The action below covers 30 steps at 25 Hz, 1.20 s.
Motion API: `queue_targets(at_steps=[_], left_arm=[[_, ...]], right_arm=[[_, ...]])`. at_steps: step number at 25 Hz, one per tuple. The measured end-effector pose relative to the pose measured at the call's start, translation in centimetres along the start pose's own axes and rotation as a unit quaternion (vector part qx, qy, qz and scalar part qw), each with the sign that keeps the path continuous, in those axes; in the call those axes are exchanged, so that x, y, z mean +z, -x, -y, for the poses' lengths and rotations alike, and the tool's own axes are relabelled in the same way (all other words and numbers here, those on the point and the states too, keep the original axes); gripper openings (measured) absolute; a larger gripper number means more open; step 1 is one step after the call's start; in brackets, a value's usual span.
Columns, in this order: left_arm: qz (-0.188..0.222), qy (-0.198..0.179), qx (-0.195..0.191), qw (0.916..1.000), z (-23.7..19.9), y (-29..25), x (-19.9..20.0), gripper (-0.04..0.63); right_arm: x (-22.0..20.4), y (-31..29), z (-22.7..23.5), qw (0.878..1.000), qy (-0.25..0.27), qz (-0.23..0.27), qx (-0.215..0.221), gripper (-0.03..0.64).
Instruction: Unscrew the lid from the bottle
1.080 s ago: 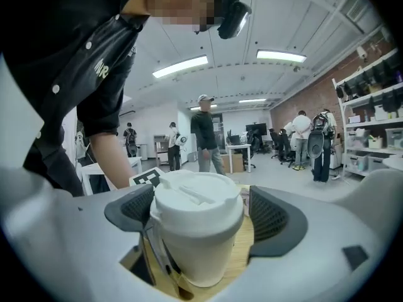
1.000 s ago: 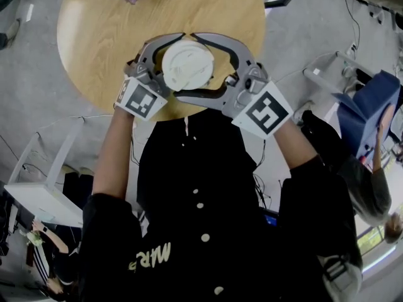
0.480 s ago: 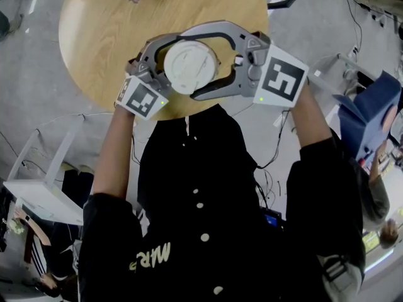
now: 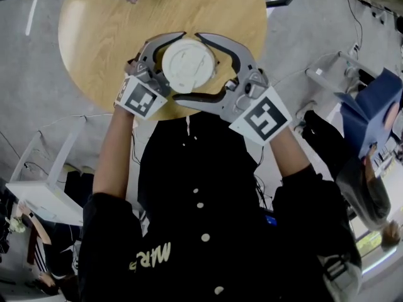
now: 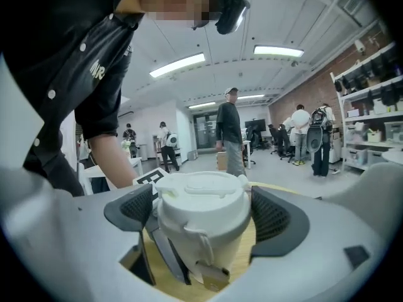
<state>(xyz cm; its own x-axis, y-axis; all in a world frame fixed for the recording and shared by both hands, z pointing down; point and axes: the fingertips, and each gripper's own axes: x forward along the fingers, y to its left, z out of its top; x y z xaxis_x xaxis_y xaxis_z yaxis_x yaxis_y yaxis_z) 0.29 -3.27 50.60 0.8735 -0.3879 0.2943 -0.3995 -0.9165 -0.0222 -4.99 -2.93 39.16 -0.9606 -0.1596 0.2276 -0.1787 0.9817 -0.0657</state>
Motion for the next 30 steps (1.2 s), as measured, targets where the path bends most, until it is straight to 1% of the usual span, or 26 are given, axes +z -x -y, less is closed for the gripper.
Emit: queue_targets(at_steps=[2,3,5,6,8,10,11,12,13,15,17,20,22,24,25,27,29,30], left_arm=[[0.0,-0.001,0.001,1.0,0.0,0.1,0.1,0.376],[0.0,-0.002,0.001,1.0,0.0,0.1,0.2,0.376],[-0.001,-0.001,0.0,1.0,0.1,0.1,0.2,0.374],[-0.001,-0.001,-0.001,1.0,0.1,0.1,0.2,0.376],[0.003,-0.005,-0.003,1.0,0.1,0.1,0.4,0.376],[0.008,-0.007,-0.003,0.9999,0.0,0.1,0.5,0.375],[0.004,-0.006,-0.003,1.0,0.0,0.1,0.4,0.376],[-0.001,-0.005,-0.003,1.0,0.0,0.2,0.2,0.376],[-0.004,-0.004,-0.003,1.0,0.0,0.3,0.2,0.376],[-0.001,-0.004,-0.001,1.0,-0.1,0.3,0.3,0.376],[0.008,-0.005,0.001,1.0,-0.2,0.2,0.5,0.376],[0.004,-0.005,0.0,1.0,0.0,0.1,0.3,0.376],[0.004,-0.004,0.001,1.0,0.0,0.2,0.3,0.376],[0.007,-0.003,0.002,1.0,-0.1,0.3,0.4,0.376],[0.011,-0.004,0.003,0.9999,-0.1,0.2,0.5,0.376],[0.011,-0.004,0.004,0.9999,-0.1,0.2,0.5,0.376],[0.001,-0.001,0.002,1.0,0.0,0.2,0.1,0.376],[-0.001,0.0,0.002,1.0,0.0,0.2,0.0,0.376]], right_arm=[[0.0,-0.3,0.3,1.0,0.01,0.0,-0.016,0.443],[0.0,-0.4,0.3,1.0,0.015,-0.003,-0.017,0.453],[-0.1,-0.3,0.2,1.0,0.024,-0.011,0.005,0.453],[-0.1,-0.3,-0.1,0.999,0.034,-0.014,0.03,0.453],[-0.2,-0.2,-0.6,0.992,0.061,-0.018,0.107,0.453],[-0.4,-0.2,-1.1,0.977,0.081,-0.022,0.194,0.453],[-0.4,-0.1,-1.3,0.97,0.084,-0.025,0.229,0.453],[-0.5,-0.1,-1.4,0.963,0.085,-0.031,0.253,0.453],[-0.6,-0.1,-1.4,0.959,0.086,-0.037,0.267,0.453],[-0.8,-0.1,-1.4,0.958,0.084,-0.046,0.271,0.453],[-0.9,-0.1,-1.1,0.964,0.074,-0.047,0.251,0.461],[-0.7,0.2,-1.1,0.978,0.041,-0.036,0.203,0.497],[-0.5,0.2,-0.9,0.988,0.03,-0.028,0.146,0.499],[-0.2,0.1,-0.3,0.997,0.028,-0.016,0.067,0.496],[0.0,0.1,0.1,0.999,0.023,-0.009,0.031,0.484],[0.3,0.1,0.4,1.0,0.013,0.004,-0.022,0.459],[0.4,-0.1,0.3,0.999,0.014,0.008,-0.052,0.446],[0.3,-0.2,0.3,0.998,0.018,0.007,-0.058,0.446]])
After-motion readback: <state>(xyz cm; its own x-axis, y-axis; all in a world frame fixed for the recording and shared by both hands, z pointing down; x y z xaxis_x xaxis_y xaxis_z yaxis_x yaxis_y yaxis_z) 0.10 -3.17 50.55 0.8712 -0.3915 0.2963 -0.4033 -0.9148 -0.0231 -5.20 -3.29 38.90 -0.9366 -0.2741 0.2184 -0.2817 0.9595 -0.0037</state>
